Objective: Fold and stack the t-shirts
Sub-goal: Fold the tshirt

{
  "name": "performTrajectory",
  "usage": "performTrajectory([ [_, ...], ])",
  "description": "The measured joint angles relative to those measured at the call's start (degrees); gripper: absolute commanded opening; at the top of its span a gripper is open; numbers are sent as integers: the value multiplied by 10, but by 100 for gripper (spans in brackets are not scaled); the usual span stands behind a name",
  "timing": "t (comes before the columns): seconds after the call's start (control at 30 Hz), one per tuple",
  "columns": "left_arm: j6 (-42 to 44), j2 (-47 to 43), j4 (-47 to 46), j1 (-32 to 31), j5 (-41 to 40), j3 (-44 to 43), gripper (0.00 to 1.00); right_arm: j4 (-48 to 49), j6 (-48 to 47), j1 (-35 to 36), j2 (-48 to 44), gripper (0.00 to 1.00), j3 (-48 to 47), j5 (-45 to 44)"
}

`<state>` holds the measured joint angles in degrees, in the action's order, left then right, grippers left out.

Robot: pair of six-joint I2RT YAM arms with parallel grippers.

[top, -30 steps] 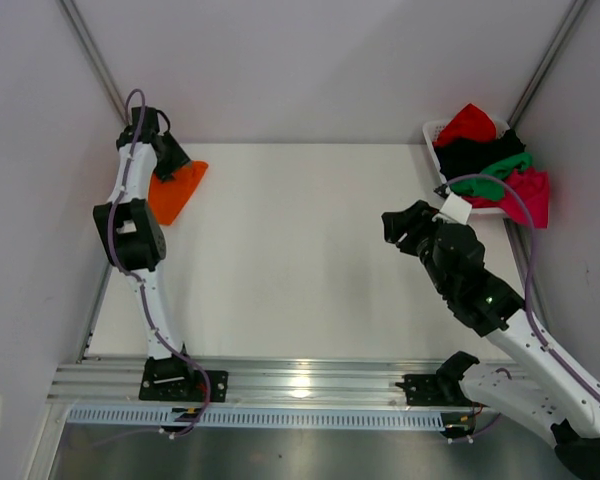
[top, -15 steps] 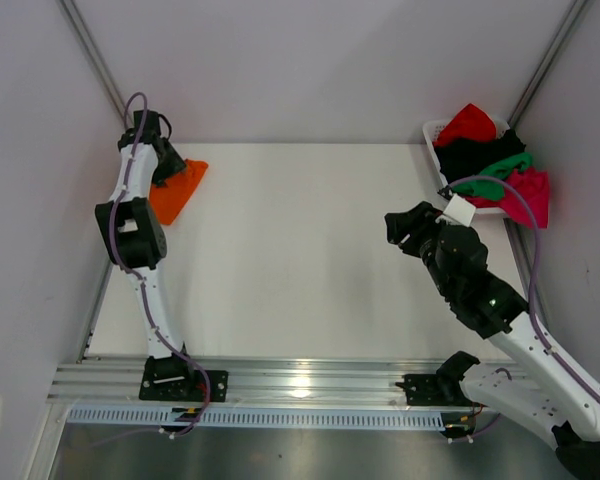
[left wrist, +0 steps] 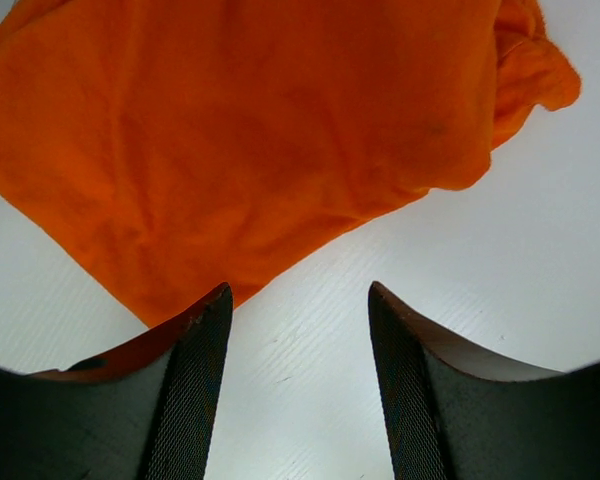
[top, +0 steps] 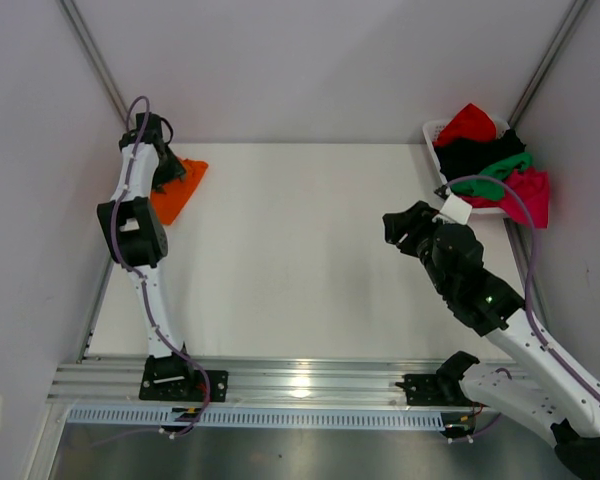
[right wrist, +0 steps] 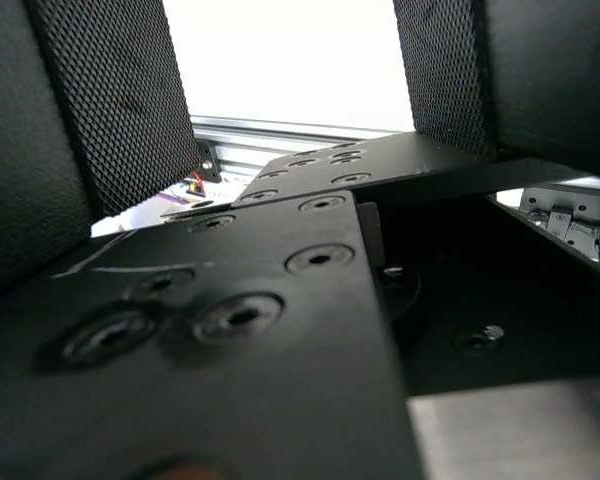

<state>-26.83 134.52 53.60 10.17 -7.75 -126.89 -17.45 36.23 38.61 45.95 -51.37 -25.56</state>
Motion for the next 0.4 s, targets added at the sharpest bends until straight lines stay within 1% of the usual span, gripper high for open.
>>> performTrajectory([
  [0.17, -2, 0, 15, 2, -8, 4, 60, 2, -1, 0, 6, 59, 0, 4],
  [0.37, -3, -2, 15, 2, -10, 40, 56, 2, -2, 0, 5, 59, 1, 5],
  [0.4, -3, -2, 15, 2, -10, 41, 58, 3, -2, 0, 4, 59, 2, 5],
])
